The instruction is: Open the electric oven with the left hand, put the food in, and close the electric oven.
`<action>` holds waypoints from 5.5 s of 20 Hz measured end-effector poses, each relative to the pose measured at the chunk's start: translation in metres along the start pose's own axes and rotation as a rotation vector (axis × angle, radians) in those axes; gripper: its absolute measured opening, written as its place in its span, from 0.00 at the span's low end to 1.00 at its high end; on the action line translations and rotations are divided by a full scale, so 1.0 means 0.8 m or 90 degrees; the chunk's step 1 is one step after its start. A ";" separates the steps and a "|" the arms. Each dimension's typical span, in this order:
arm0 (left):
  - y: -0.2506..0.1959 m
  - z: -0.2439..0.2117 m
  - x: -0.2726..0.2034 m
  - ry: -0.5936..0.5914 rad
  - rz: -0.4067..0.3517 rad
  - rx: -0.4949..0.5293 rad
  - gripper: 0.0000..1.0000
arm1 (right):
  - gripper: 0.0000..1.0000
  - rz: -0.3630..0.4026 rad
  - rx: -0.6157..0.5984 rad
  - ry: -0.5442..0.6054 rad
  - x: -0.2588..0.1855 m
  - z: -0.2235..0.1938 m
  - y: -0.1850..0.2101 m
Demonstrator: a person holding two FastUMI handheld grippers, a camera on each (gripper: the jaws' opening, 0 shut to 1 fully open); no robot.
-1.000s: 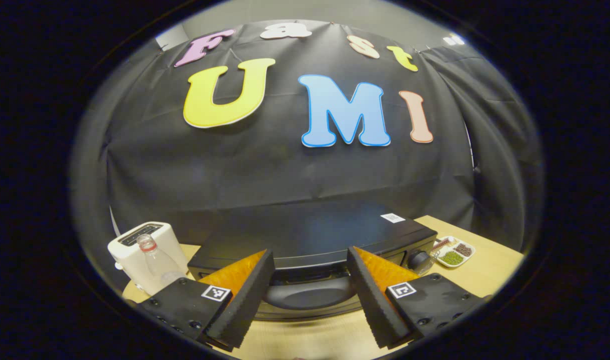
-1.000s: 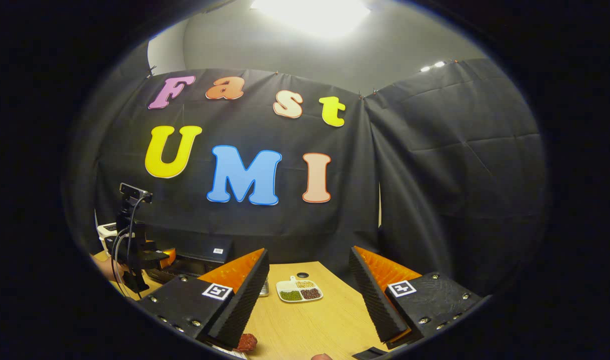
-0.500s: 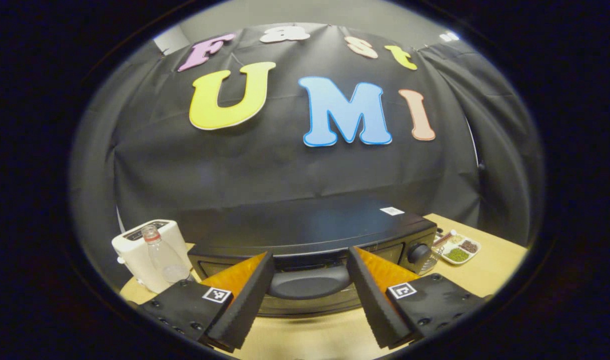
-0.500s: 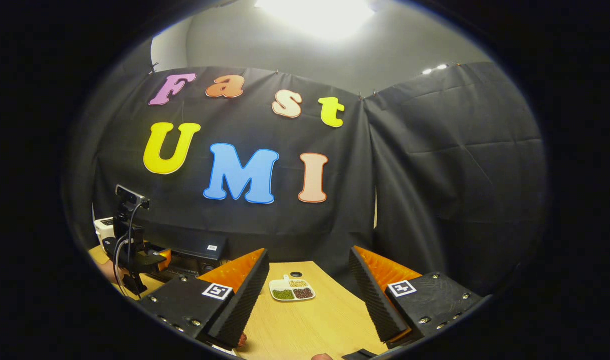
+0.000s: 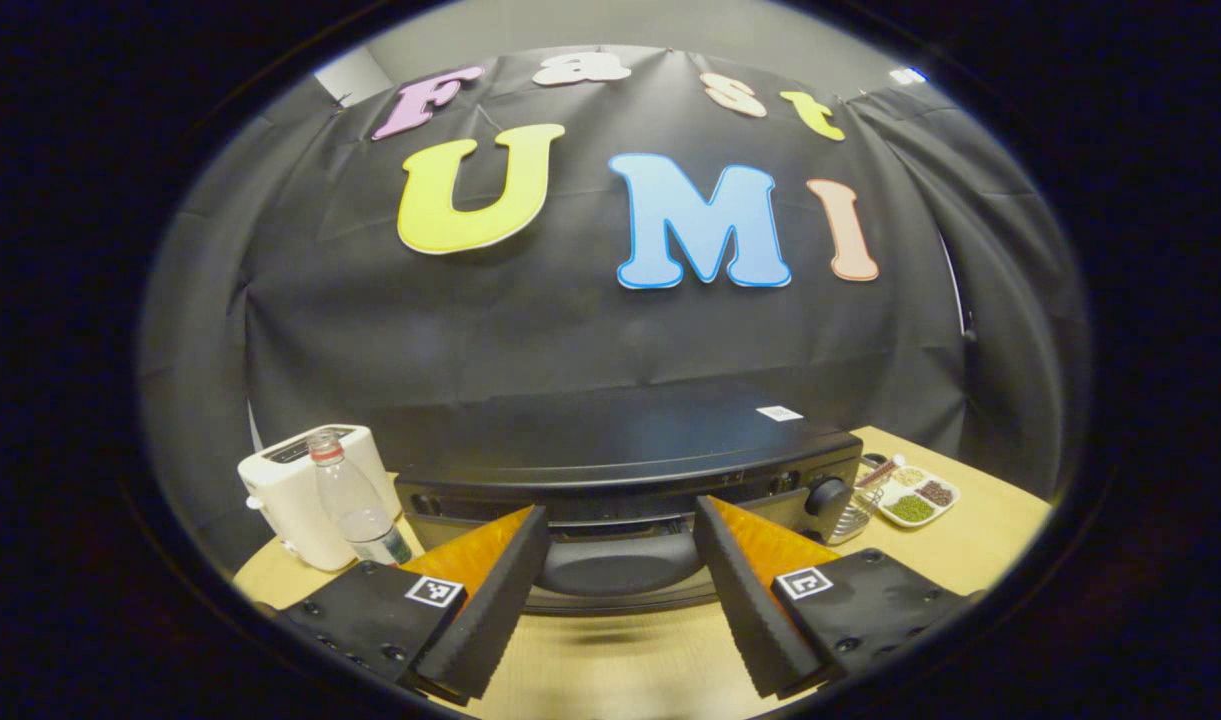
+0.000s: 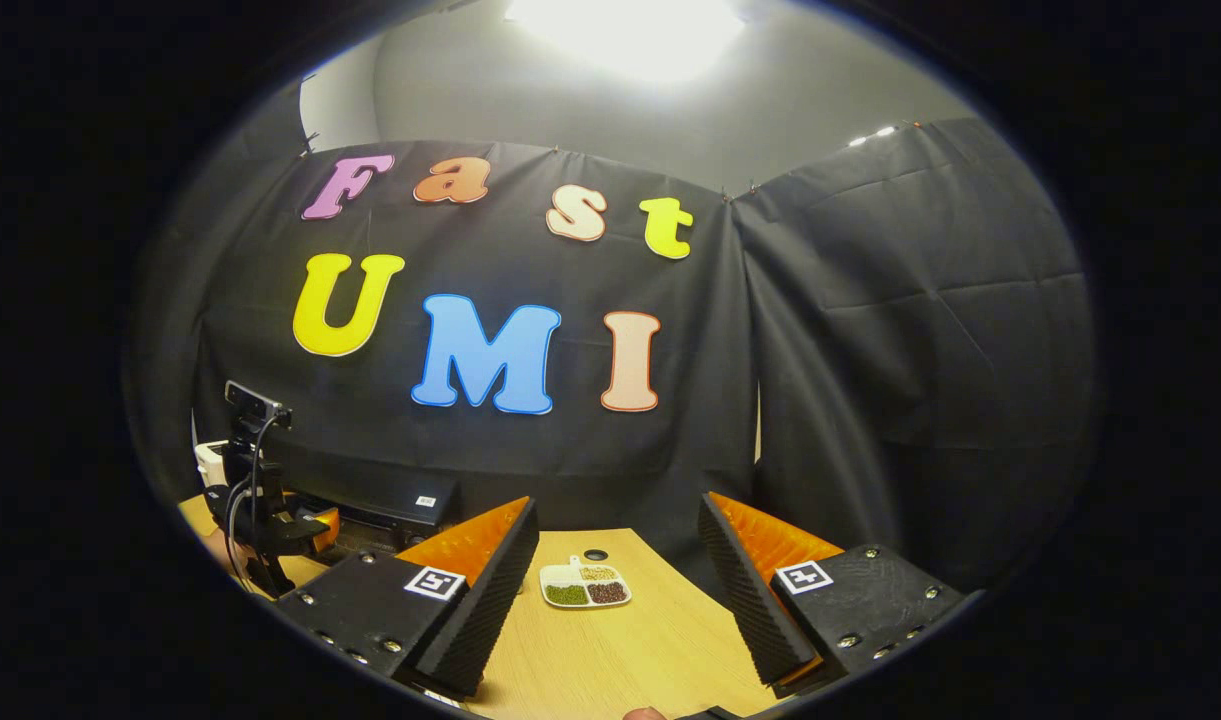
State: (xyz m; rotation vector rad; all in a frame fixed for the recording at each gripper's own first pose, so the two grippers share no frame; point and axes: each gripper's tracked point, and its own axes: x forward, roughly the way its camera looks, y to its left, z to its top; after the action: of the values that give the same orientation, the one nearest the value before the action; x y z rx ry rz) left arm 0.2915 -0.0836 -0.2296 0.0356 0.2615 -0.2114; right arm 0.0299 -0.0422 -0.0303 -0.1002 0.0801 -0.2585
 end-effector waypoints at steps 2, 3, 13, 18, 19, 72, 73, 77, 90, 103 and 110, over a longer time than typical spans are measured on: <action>0.000 -0.007 -0.008 0.007 0.006 -0.001 1.00 | 0.97 0.004 0.005 -0.005 0.002 0.001 -0.006; -0.001 -0.008 -0.012 0.009 0.010 -0.002 1.00 | 0.97 0.009 0.008 -0.005 0.002 0.000 -0.007; -0.007 -0.042 -0.054 0.041 0.035 0.006 1.00 | 0.97 0.032 0.025 0.002 0.005 -0.010 -0.032; -0.012 -0.073 -0.074 0.069 0.039 0.007 1.00 | 0.97 0.046 0.024 0.005 0.000 -0.012 -0.037; -0.013 -0.080 -0.078 0.075 0.040 0.007 1.00 | 0.97 0.048 0.022 0.003 -0.001 -0.009 -0.038; -0.006 0.112 -0.282 -0.110 0.061 -0.008 0.97 | 0.95 0.377 0.146 0.325 -0.013 -0.218 0.131; -0.003 0.119 -0.298 -0.116 0.072 -0.008 0.97 | 0.96 0.388 0.158 0.347 -0.015 -0.230 0.135; 0.007 0.122 -0.350 -0.120 0.112 -0.016 1.00 | 0.95 0.410 0.223 0.445 -0.024 -0.276 0.149; 0.032 0.089 -0.374 -0.089 0.121 -0.018 1.00 | 0.77 0.422 0.407 0.685 -0.063 -0.354 0.208; 0.070 0.083 -0.339 -0.087 0.099 -0.045 1.00 | 0.08 0.364 0.471 0.626 -0.034 -0.292 0.219; 0.108 0.074 -0.310 -0.085 0.091 -0.056 0.98 | 0.08 0.373 0.499 0.567 0.008 -0.238 0.271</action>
State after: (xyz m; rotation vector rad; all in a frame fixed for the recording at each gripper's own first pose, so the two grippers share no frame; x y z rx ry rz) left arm 0.0906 0.0472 -0.1069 -0.0473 0.1342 -0.0592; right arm 0.0730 0.1475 -0.2435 0.8201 0.8682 0.2820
